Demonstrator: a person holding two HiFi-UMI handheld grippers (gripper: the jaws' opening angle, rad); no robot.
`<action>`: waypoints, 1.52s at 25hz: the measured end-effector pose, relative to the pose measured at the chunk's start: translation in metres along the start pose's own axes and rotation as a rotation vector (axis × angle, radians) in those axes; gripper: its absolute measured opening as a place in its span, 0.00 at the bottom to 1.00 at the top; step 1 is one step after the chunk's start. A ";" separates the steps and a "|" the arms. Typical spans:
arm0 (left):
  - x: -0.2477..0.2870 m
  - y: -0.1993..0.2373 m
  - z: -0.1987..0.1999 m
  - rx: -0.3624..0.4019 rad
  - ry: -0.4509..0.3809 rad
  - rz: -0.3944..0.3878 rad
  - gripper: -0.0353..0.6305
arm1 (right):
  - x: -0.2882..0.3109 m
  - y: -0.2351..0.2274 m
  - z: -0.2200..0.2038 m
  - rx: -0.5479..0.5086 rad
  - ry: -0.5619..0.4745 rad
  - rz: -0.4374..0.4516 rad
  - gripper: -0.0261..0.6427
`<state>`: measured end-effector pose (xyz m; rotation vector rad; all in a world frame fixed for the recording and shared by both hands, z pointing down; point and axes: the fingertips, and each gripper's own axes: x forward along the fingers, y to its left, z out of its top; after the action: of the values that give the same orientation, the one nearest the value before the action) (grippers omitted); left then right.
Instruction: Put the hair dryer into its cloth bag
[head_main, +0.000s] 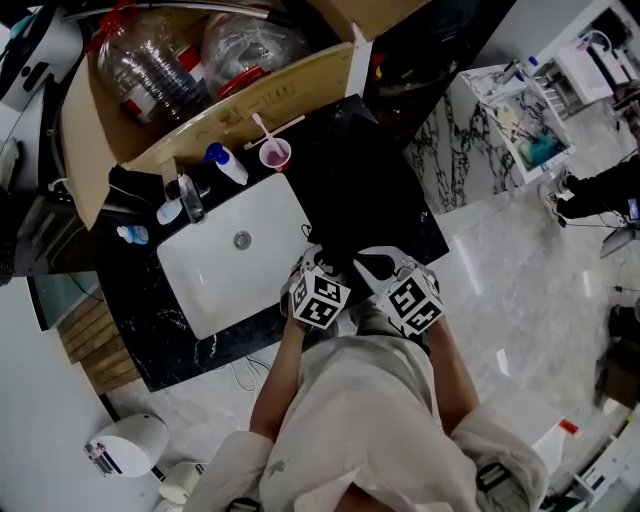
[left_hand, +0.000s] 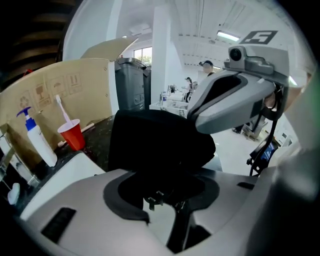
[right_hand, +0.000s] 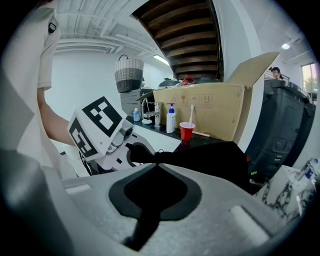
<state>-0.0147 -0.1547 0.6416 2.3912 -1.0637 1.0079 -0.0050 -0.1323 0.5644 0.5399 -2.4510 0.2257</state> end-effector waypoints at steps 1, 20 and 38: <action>0.002 0.001 0.003 -0.005 -0.012 0.005 0.31 | 0.001 0.000 0.002 -0.005 -0.007 0.005 0.06; 0.015 0.008 0.010 -0.068 -0.095 0.049 0.38 | 0.007 -0.004 -0.009 -0.021 0.010 -0.054 0.07; -0.063 0.029 0.015 -0.153 -0.301 0.097 0.37 | -0.010 -0.008 0.003 0.084 -0.133 -0.173 0.08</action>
<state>-0.0593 -0.1503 0.5859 2.4330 -1.3193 0.5807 0.0041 -0.1374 0.5563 0.8236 -2.5131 0.2292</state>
